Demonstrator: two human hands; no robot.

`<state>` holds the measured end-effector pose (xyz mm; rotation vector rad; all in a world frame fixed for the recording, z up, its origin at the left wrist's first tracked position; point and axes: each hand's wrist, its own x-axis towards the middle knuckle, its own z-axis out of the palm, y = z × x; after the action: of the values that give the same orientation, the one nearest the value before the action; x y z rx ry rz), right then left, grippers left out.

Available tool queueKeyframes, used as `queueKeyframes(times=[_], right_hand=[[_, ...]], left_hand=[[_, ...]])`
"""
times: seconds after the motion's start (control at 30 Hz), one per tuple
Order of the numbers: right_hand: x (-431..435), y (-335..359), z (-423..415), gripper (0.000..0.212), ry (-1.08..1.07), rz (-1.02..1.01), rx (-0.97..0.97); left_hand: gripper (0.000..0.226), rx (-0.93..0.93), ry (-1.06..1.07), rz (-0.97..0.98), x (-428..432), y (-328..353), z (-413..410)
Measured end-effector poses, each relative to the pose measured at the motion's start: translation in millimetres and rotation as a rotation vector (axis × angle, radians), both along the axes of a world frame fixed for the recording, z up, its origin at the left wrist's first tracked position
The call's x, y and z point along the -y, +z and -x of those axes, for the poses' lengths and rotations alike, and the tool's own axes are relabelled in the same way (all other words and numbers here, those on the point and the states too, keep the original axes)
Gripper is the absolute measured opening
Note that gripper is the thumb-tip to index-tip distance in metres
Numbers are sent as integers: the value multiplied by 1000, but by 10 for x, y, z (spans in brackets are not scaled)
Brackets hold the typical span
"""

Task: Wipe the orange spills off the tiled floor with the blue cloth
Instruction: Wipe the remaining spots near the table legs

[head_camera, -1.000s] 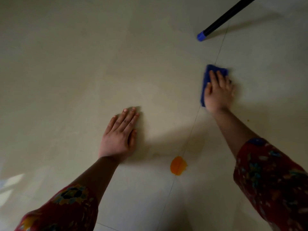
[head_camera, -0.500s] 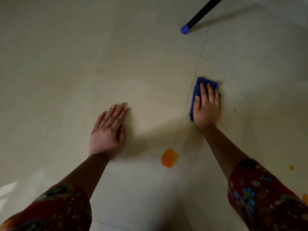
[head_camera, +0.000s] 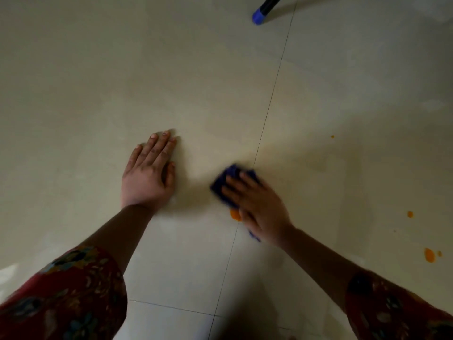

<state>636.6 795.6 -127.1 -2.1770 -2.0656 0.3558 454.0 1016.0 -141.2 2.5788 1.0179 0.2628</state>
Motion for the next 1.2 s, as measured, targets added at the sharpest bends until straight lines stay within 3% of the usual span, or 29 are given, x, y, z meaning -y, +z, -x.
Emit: queueKeyframes(times=[0.1,0.23,0.3,0.47,0.53,0.6,0.67,0.73,0.77,0.9,0.97,1.07,1.2], right_hand=[[488,40,-183,55,53,23,20],[145,55,-687,52,-344,10,127],[-212,47,-529,51,-391,-20,154],[308,22,294,46,188,6,52],[611,52,147,47,255,39,38],[646,30,-226,47,162,46,72],[412,48,-537,47,-70,23,114],[21,87,-519,47,-247,-25,154],[-133,72,-380,47,-233,-50,157],[259,6,396,46,331,56,93],[753,15,329,46,425,96,28],[1027,40,-271,48,304,140,44],[515,57,-604,47,-103,71,144]], left_hand=[[55,8,2,-2,3,1,-5],[55,9,-7,3,-5,-10,7],[55,3,-5,-5,6,-11,6],[54,25,0,-6,7,-14,10],[54,28,0,-8,7,-13,6],[54,28,-2,-12,7,-17,7],[54,23,-4,-17,10,-26,9],[54,20,-6,-13,10,-26,5],[54,23,-5,-15,5,-29,2],[53,29,-12,-24,1,-32,12],[53,31,-16,-29,4,-37,8],[53,32,-19,-33,8,-38,4],[53,19,-22,-48,21,-33,13]])
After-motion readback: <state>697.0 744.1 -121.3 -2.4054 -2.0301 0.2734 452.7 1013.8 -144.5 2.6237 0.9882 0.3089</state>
